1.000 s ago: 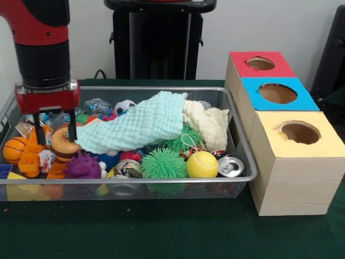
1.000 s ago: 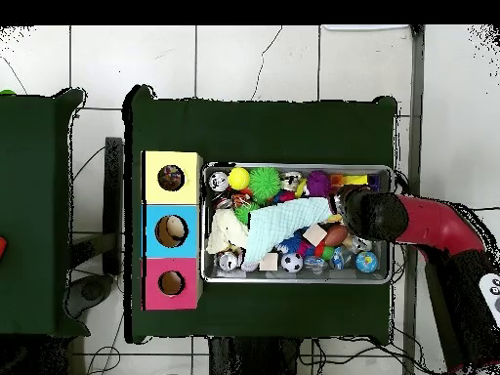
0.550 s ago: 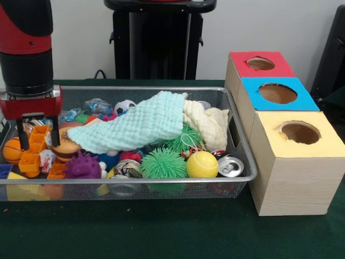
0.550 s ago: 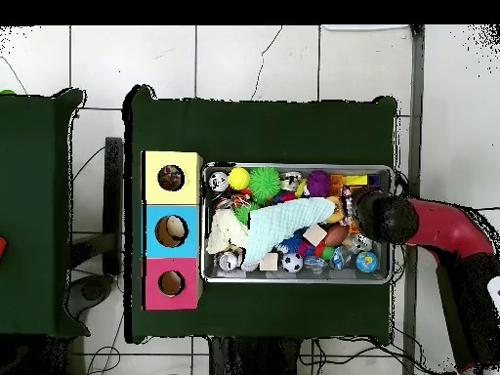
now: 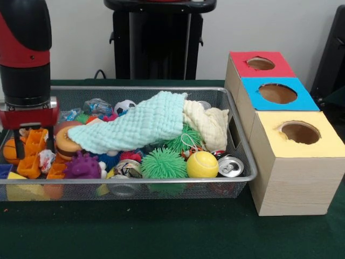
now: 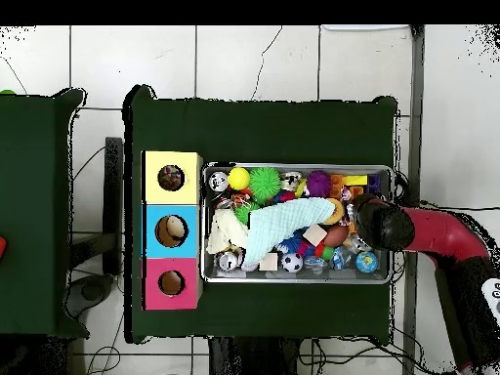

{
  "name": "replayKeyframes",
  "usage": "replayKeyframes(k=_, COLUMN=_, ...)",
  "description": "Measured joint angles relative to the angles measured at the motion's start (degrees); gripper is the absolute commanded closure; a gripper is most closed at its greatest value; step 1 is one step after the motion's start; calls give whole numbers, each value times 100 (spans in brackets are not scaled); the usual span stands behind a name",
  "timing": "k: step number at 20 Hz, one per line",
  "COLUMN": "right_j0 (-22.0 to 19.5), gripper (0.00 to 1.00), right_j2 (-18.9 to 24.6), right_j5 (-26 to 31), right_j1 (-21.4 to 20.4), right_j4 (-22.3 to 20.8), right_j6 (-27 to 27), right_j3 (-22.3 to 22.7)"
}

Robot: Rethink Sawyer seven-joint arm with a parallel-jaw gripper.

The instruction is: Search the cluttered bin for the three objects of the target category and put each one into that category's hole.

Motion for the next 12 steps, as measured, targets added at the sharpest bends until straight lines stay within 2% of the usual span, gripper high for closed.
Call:
replayKeyframes(k=5, right_j0=-127, gripper=0, right_j2=0, right_j5=-511, right_j1=175, right_j4=-301, right_j6=0, right_j3=26)
replayKeyframes(k=12, right_j0=-194, gripper=0, right_j2=2, right_j5=-943, right_j1=233, right_j4=-364, right_j6=0, right_j3=151)
